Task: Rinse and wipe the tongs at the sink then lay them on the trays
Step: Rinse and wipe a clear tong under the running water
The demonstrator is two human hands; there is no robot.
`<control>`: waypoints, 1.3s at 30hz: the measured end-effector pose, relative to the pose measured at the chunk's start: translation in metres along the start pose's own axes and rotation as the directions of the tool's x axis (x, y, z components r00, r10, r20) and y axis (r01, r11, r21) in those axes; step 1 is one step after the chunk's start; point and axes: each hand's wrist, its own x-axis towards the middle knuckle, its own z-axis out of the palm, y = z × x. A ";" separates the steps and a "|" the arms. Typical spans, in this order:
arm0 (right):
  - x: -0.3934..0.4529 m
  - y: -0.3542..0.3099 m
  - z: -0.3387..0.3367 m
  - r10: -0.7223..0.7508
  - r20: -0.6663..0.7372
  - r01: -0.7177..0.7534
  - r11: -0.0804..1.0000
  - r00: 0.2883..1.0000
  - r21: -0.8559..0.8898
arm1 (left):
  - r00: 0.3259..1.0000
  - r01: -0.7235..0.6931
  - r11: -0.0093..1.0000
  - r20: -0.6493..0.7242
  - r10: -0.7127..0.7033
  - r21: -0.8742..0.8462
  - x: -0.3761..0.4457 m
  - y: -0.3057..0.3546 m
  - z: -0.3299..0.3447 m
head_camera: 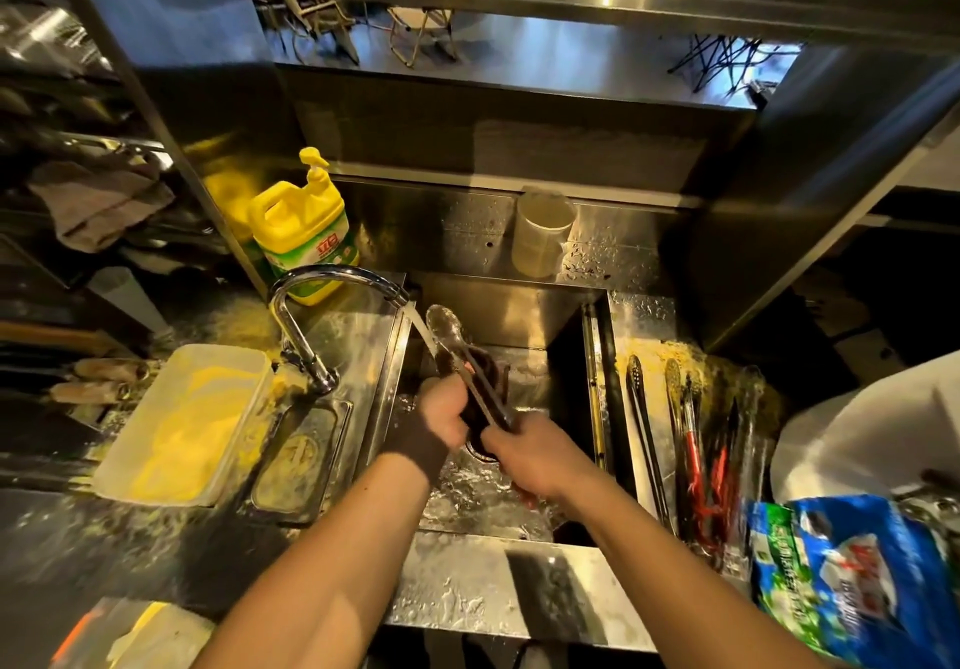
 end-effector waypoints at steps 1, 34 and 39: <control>-0.002 0.002 0.000 0.003 0.031 -0.003 1.000 1.000 0.016 | 1.000 -0.009 1.000 -0.027 0.009 0.016 0.000 0.004 -0.003; -0.004 0.007 -0.066 0.079 -0.121 -0.097 0.984 0.989 -0.150 | 0.996 -0.079 0.972 -0.045 0.071 -0.223 0.027 -0.010 -0.052; 0.007 0.010 -0.051 0.067 -0.094 -0.079 0.987 0.993 -0.137 | 0.991 -0.096 0.936 0.058 0.123 -0.338 0.031 -0.011 -0.054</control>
